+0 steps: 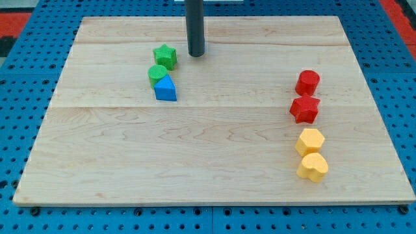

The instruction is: Push the blue cube closer to the red circle

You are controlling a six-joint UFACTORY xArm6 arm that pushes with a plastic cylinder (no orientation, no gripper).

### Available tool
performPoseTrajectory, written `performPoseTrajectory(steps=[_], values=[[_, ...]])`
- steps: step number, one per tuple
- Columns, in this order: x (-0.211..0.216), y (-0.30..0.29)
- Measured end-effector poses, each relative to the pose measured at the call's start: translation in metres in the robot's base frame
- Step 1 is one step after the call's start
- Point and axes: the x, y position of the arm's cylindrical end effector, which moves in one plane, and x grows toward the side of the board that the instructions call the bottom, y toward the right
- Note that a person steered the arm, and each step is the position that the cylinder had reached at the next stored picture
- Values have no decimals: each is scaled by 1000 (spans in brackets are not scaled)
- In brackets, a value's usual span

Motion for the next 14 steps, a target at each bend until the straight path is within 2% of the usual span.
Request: performPoseTrajectory(steps=[2, 3, 4, 5, 8, 9, 10, 11, 12, 13, 14], values=[[-14, -76], [-25, -25], [-25, 49], [-23, 51], [-22, 13], [-11, -57], [-22, -62], [-44, 11], [-47, 45], [-50, 27], [-53, 68]])
